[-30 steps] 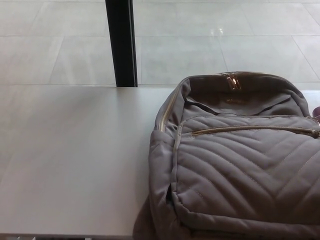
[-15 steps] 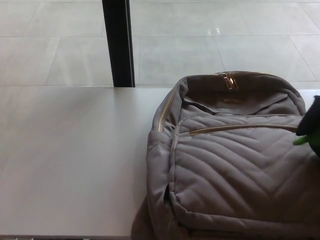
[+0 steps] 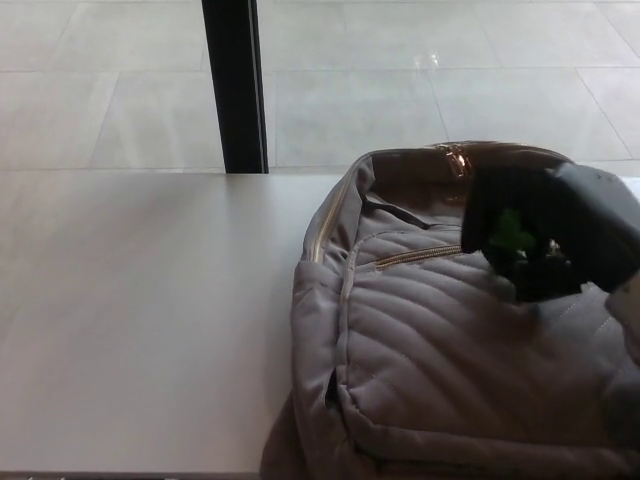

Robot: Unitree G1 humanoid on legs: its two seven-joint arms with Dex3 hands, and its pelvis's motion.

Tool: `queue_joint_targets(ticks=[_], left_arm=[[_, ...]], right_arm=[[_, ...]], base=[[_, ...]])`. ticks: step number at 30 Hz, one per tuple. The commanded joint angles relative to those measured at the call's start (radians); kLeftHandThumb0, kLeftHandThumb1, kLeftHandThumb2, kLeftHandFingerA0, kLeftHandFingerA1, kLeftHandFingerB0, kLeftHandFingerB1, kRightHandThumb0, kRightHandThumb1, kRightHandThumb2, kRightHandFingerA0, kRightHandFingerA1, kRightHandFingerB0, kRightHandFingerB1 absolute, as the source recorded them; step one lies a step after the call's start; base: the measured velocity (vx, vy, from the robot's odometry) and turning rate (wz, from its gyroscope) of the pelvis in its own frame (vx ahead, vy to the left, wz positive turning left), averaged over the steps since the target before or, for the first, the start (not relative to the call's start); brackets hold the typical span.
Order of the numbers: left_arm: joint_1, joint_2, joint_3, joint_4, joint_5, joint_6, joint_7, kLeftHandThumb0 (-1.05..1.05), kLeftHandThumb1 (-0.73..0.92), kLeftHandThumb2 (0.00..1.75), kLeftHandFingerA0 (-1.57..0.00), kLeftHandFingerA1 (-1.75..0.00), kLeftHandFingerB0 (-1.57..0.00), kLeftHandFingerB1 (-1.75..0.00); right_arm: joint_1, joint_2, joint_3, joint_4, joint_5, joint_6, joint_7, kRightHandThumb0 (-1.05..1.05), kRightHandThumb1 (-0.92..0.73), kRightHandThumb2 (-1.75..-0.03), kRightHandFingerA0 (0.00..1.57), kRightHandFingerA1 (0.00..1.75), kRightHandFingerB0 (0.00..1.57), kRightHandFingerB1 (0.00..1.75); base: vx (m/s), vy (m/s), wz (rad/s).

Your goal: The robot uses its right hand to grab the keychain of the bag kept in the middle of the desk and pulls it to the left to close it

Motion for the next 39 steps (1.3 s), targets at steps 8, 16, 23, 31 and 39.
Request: queue_joint_targets(ticks=[8, 16, 23, 31, 39], left_arm=[[-0.007, 0.009, -0.012, 0.018, 0.003, -0.018, 0.000, -0.88, 0.90, 0.66, -0.48, -0.68, -0.35, -0.48], [-0.003, -0.005, -0.004, 0.013, -0.010, -0.018, -0.011, -0.86, 0.90, 0.66, -0.48, -0.70, -0.34, -0.49], [-0.003, -0.006, -0.003, 0.008, -0.006, -0.020, 0.011, -0.81, 0.72, 1.13, -0.47, -0.71, -0.30, -0.57], [-0.004, -0.011, 0.000, 0.013, -0.012, -0.019, -0.007, -0.83, 0.69, 1.10, -0.50, -0.74, -0.31, -0.59], [0.006, -0.017, 0.018, 0.016, -0.023, -0.011, -0.013, -0.90, 0.72, 1.13, -0.48, -0.73, -0.31, -0.59]], right_arm=[[-0.072, 0.086, 0.244, 0.103, -0.179, 0.015, 0.007, -0.19, -0.59, -0.96, 0.87, 1.75, 0.66, 1.69], [-0.119, 0.171, 0.306, 0.228, -0.209, 0.017, -0.048, -0.17, -0.54, -0.98, 0.91, 1.75, 0.69, 1.72], [-0.146, 0.219, 0.330, 0.259, -0.221, 0.012, -0.040, -0.18, -0.55, -0.96, 0.86, 1.75, 0.67, 1.65], [-0.200, 0.072, 0.216, 0.164, -0.176, 0.022, 0.088, -0.23, -0.64, -0.67, 0.89, 1.50, 0.72, 0.67], [-0.263, -0.066, 0.104, 0.200, -0.107, -0.012, 0.170, -0.17, -0.65, -0.97, 0.86, 1.72, 0.75, 1.22]], base=[[0.00, 0.000, 0.00], [0.00, 0.000, 0.00], [0.00, 0.000, 0.00], [0.00, -0.001, 0.01], [0.00, 0.000, 0.00]])
